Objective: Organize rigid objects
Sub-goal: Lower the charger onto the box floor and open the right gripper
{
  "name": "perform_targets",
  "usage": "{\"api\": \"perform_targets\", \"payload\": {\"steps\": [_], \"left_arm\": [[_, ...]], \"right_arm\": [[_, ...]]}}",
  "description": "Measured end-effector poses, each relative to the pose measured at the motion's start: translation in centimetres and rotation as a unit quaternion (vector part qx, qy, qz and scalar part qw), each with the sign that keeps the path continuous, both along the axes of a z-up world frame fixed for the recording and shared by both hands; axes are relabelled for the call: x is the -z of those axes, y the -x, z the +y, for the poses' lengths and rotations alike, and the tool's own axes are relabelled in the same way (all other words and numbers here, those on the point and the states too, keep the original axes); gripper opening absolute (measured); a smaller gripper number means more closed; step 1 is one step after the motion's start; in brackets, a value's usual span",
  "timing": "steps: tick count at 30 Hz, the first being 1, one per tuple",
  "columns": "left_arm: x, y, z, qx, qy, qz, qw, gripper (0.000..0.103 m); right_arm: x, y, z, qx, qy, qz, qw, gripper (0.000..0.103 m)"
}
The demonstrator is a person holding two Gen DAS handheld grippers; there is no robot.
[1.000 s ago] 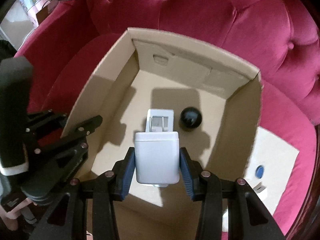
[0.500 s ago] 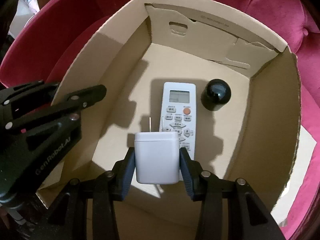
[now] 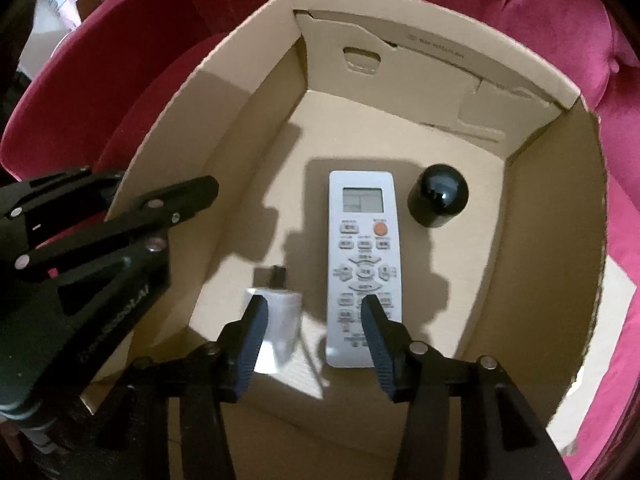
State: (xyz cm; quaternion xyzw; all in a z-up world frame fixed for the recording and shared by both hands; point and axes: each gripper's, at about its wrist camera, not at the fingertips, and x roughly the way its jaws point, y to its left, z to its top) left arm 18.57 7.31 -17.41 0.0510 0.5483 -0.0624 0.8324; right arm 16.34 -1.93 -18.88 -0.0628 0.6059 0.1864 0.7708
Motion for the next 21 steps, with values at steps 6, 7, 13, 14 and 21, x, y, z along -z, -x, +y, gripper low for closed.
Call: {"api": "perform_targets", "payload": {"steps": [6,7,13,14,21], "left_arm": [[0.1,0.0,-0.1,0.000,0.000,0.000,1.0000,0.016],[0.1,0.0,-0.1,0.000,0.000,0.000,1.0000,0.016],[0.2,0.0,-0.1,0.000,0.000,0.000,1.0000,0.016],[0.2,0.0,-0.1,-0.001,0.000,0.000,1.0000,0.016],[0.2,0.0,0.1,-0.001,0.002,0.000,1.0000,0.016]], "right_arm": [[-0.7,0.2,0.1,-0.005,0.004,-0.009,1.000,0.052],[-0.9,0.2,0.1,-0.006,0.006,-0.011,1.000,0.052],[-2.4,0.7,-0.4,-0.003,0.007,-0.022,1.000,0.052],[-2.6,0.9,-0.5,-0.004,0.008,-0.023,1.000,0.052],[-3.9,0.7,-1.4,0.001,0.019,-0.032,0.999,0.054]]}}
